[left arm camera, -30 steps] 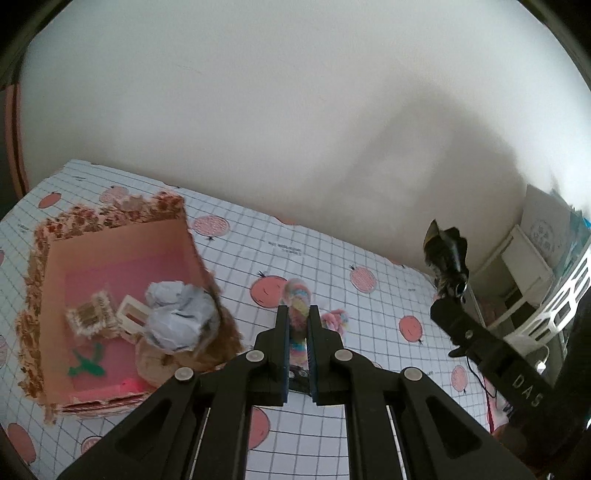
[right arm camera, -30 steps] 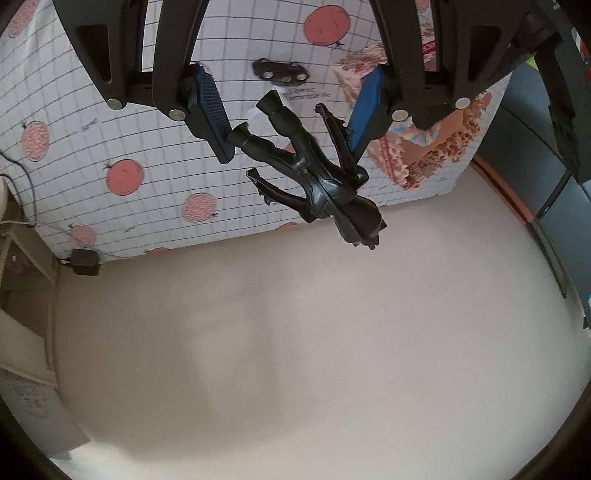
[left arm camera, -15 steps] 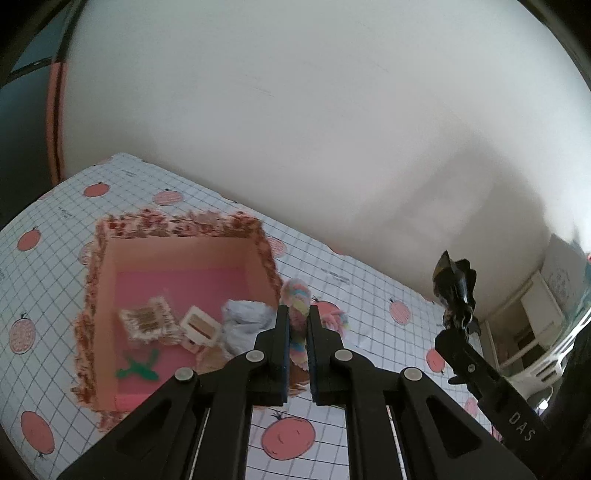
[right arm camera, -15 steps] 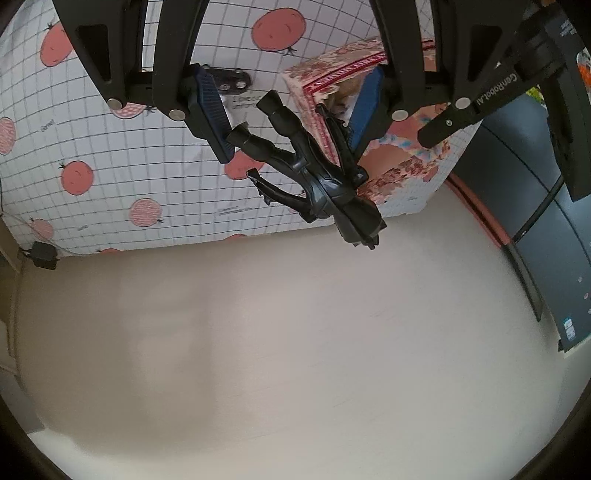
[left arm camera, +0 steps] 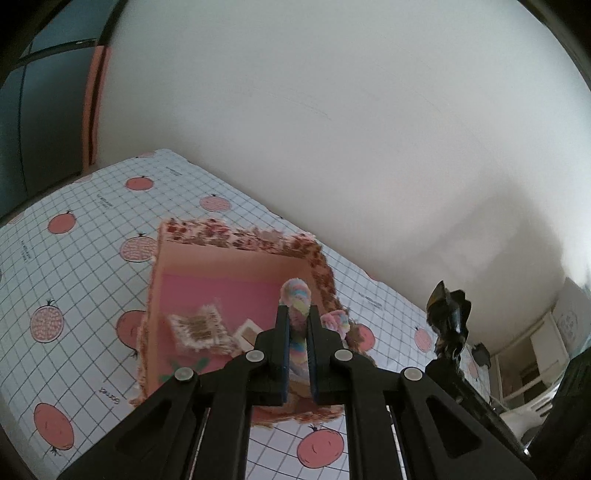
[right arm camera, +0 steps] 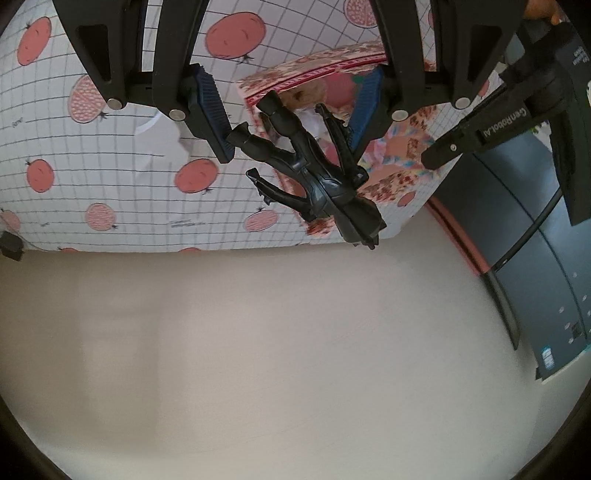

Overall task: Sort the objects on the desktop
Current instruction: 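Lift and carry the rope toy and black figure over the pink box with both tools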

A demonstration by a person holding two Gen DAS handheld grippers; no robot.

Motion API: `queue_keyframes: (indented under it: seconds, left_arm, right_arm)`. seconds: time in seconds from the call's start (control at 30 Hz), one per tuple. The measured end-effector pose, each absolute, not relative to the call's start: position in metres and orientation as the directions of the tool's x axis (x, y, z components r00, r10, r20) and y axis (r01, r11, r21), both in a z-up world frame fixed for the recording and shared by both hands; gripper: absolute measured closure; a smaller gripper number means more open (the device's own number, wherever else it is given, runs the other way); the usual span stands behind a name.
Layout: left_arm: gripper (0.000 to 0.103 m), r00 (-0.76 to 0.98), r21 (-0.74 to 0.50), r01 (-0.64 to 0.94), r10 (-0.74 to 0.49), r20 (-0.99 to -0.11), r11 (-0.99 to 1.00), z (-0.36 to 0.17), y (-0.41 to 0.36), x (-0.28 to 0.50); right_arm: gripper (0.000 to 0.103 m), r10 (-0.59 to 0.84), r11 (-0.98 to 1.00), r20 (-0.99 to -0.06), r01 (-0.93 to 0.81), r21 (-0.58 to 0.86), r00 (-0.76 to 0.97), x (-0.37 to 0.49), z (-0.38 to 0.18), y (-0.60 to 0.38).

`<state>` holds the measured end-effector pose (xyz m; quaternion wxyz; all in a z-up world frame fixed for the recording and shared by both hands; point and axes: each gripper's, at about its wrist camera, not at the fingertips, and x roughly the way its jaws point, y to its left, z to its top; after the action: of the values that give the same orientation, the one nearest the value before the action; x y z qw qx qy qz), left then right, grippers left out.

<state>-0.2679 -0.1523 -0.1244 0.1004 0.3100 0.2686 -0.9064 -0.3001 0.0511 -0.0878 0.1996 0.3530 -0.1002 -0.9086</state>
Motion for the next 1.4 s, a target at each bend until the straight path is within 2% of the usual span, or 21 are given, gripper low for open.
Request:
queue_keyframes:
  seconds: [0.37, 0.9, 1.4]
  left_arm:
    - [0.095, -0.787, -0.44, 0.413, -0.069, -0.613, -0.797, -0.124, -0.176, -0.252]
    - [0.095, -0.761, -0.445, 0.453, -0.075, -0.645, -0.773, -0.137, -0.189, -0.253]
    - [0.095, -0.682, -0.413, 0.506, -0.058, -0.729, -0.758, -0.17, -0.19, -0.268]
  right_arm:
    - [0.039, -0.478, -0.878, -0.612, 0.364, 0.311, -0.631, -0.298, -0.097, 0.018]
    - [0.039, -0.483, -0.873, -0.651, 0.383, 0.302, -0.586, -0.3, -0.12, -0.003]
    - [0.039, -0.462, -0.882, -0.705, 0.367, 0.297, -0.538, -0.308, -0.153, -0.008]
